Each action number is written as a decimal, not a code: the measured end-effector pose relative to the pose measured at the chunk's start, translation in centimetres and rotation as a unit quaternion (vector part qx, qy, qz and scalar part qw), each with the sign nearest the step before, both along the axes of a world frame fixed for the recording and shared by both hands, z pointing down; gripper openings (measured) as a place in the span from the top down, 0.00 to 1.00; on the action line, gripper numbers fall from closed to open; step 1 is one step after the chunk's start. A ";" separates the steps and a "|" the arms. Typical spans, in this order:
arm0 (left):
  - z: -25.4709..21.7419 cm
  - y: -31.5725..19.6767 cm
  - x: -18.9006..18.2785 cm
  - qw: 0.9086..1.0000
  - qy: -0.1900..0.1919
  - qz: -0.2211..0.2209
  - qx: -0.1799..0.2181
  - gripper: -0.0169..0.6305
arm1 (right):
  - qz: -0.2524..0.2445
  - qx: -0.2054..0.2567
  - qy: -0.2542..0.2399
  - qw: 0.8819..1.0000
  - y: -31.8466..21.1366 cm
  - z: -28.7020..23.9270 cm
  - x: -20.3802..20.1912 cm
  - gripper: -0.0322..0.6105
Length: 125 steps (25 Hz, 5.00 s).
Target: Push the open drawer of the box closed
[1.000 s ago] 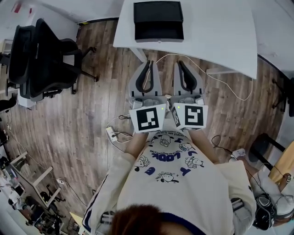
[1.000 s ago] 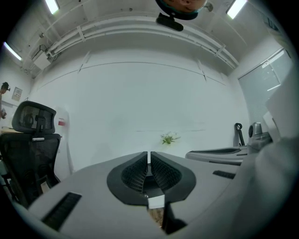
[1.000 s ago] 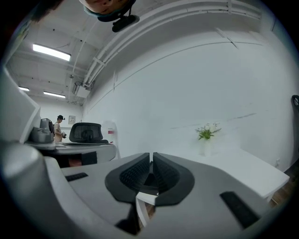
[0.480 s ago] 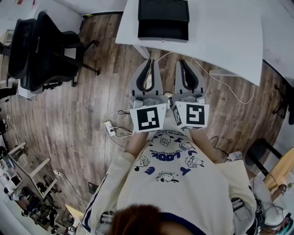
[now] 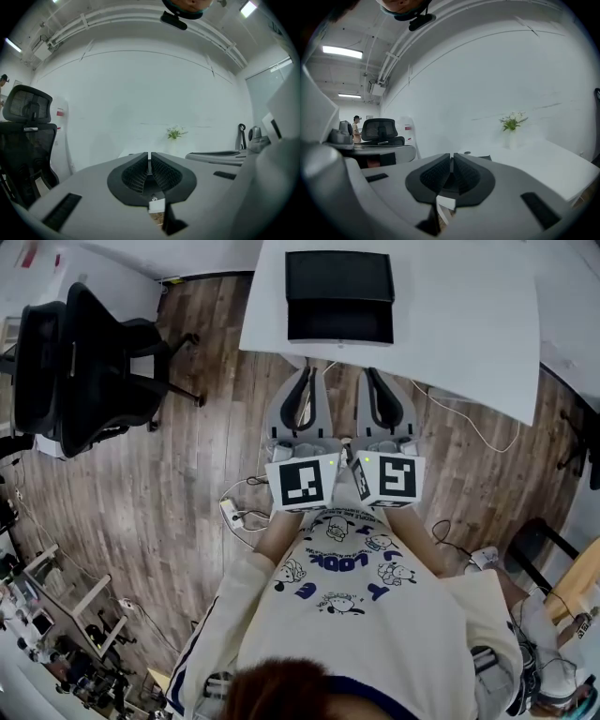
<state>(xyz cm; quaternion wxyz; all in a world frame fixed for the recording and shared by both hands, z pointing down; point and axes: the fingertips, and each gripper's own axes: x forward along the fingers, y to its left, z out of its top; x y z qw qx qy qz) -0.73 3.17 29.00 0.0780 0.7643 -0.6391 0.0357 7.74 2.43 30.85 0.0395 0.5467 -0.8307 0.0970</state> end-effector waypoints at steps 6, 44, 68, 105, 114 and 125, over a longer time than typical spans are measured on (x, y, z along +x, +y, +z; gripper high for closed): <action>1.3 -3.1 -0.9 1.000 -0.001 0.019 -0.019 0.94 | 0.017 -0.018 0.010 1.000 -2.7 1.5 -0.7 0.89; 10.1 -10.3 -3.4 0.994 -0.019 0.067 -0.089 0.93 | 0.026 -0.155 0.065 0.985 -7.3 17.9 -3.0 0.74; 11.3 -11.0 -4.2 0.993 -0.014 0.053 -0.108 0.93 | 0.020 -0.189 0.073 0.979 -7.8 21.1 -2.9 0.81; 11.6 -13.9 -5.1 0.993 -0.009 0.042 -0.112 0.93 | 0.028 -0.228 0.076 0.970 -14.0 21.2 -3.1 0.82; 11.5 -14.2 -4.9 0.993 -0.007 0.041 -0.114 0.93 | 0.030 -0.241 0.069 0.968 -15.2 20.9 -3.0 0.82; 11.7 -15.2 -5.0 0.992 -0.007 0.040 -0.117 0.93 | 0.024 -0.240 0.058 0.969 -17.2 20.6 -3.2 0.82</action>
